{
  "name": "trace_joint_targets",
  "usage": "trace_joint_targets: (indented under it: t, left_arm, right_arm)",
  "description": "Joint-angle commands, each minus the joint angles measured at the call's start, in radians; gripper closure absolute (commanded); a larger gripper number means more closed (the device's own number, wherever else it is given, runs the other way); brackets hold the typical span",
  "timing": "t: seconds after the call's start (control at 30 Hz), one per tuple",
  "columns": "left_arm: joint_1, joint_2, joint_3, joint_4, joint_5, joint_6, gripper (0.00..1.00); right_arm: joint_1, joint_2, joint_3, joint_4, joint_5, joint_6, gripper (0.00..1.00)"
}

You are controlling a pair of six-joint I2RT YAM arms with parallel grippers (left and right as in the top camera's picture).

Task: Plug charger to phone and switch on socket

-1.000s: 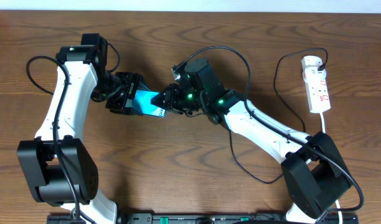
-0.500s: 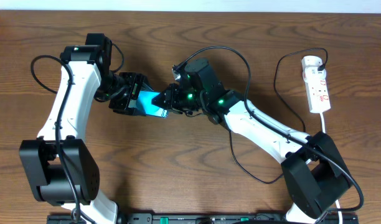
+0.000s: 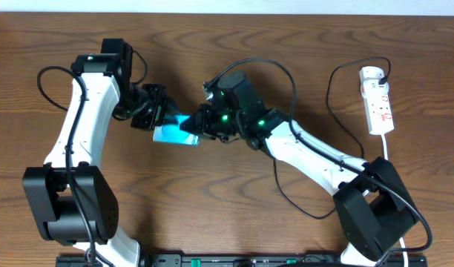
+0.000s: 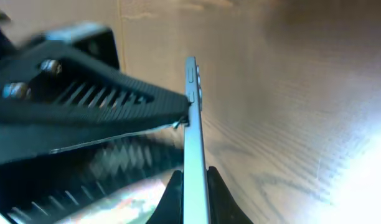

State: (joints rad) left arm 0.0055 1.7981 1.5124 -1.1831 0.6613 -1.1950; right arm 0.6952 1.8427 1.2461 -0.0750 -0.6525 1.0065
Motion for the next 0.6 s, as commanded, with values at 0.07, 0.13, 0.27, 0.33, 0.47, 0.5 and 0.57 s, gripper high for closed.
trace_joint_targets:
  t: [0.07, 0.13, 0.27, 0.33, 0.47, 0.5, 0.57]
  left_arm:
    - [-0.007, -0.002, -0.003, -0.031, 0.007, -0.003, 0.93]
    - [-0.007, -0.002, -0.003, -0.031, 0.0, -0.003, 0.93]
    - [-0.007, -0.002, -0.003, -0.013, -0.004, 0.012, 0.93]
    - [-0.007, -0.002, -0.003, -0.005, -0.011, 0.012, 0.93]
    - [0.0, -0.002, -0.003, 0.024, -0.025, 0.018, 0.83]
    - [0.005, -0.002, -0.003, 0.032, -0.024, 0.026, 0.78]
    - [0.017, -0.002, -0.003, 0.048, -0.018, 0.063, 0.67]
  right_arm:
    - [-0.006, -0.011, 0.016, 0.03, 0.023, -0.013, 0.99]
    - [-0.006, -0.011, 0.016, 0.029, 0.023, -0.013, 0.99]
    - [-0.006, -0.011, 0.016, 0.025, 0.023, -0.021, 0.99]
    - [-0.01, -0.011, 0.016, 0.019, 0.023, -0.028, 0.99]
    - [-0.022, -0.011, 0.016, -0.005, 0.026, -0.04, 0.99]
    - [-0.028, -0.011, 0.016, -0.016, 0.026, -0.043, 0.99]
    - [-0.045, -0.011, 0.016, -0.037, 0.026, -0.054, 0.99]
